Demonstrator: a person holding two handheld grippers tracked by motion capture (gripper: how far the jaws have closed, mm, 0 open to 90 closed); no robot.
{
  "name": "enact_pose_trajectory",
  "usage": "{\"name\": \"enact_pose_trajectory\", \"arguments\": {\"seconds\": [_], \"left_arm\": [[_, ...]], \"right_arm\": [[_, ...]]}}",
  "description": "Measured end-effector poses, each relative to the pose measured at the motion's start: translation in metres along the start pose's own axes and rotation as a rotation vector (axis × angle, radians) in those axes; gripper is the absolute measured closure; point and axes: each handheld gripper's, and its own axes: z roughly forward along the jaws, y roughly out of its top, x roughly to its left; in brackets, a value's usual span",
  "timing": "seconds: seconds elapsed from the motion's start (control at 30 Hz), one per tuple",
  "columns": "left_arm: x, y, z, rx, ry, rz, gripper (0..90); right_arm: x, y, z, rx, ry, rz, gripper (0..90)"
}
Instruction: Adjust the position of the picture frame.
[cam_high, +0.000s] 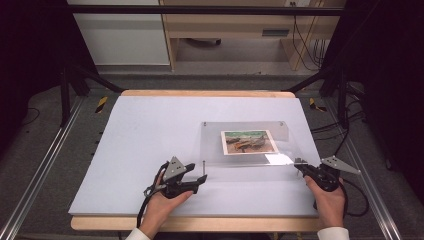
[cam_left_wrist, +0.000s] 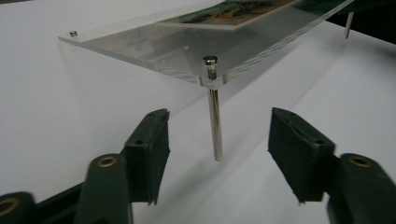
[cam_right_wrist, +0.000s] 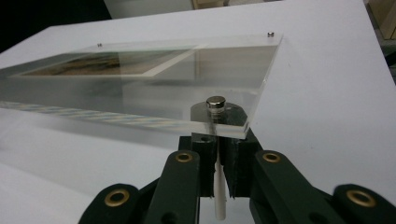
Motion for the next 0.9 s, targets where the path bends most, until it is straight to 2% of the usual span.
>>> {"name": "enact_pose_trajectory", "arguments": {"seconds": [0.07, 0.13, 0.27, 0.33, 0.43, 0.47, 0.53, 0.6, 0.77, 0.9], "left_arm": [[-0.001, 0.001, 0.004, -0.014, 0.014, -0.002, 46.0], [0.0, 0.003, 0.009, -0.039, 0.004, -0.019, 55.3], [0.002, 0.007, 0.019, -0.078, -0.028, -0.06, 67.6], [0.004, 0.008, 0.023, -0.094, -0.042, -0.104, 73.6], [0.006, 0.006, 0.024, -0.107, -0.041, -0.167, 83.7], [0.006, 0.006, 0.024, -0.11, -0.036, -0.177, 83.8], [0.003, 0.007, 0.024, -0.105, -0.018, -0.173, 84.1], [0.004, 0.008, 0.024, -0.106, -0.021, -0.188, 84.2], [0.005, 0.012, 0.022, -0.097, -0.028, -0.194, 84.2], [0.006, 0.015, 0.021, -0.091, -0.028, -0.185, 84.3]], "right_arm": [[0.0, 0.002, 0.0, -0.006, 0.003, 0.007, 83.8], [0.0, 0.002, -0.001, -0.009, 0.007, 0.026, 83.6], [0.0, 0.003, -0.001, -0.013, 0.015, 0.026, 83.6], [0.0, 0.003, -0.002, -0.014, 0.017, 0.029, 83.6], [-0.001, 0.002, -0.002, -0.012, 0.019, 0.029, 83.6], [0.0, 0.002, -0.002, -0.008, 0.018, 0.028, 83.6], [0.0, 0.002, -0.001, 0.0, 0.012, 0.006, 83.7], [0.0, 0.002, 0.0, 0.003, 0.003, -0.015, 82.8], [0.001, 0.006, 0.007, 0.001, 0.007, -0.052, 77.4], [0.001, 0.011, 0.009, -0.005, 0.006, -0.074, 84.4]]}}
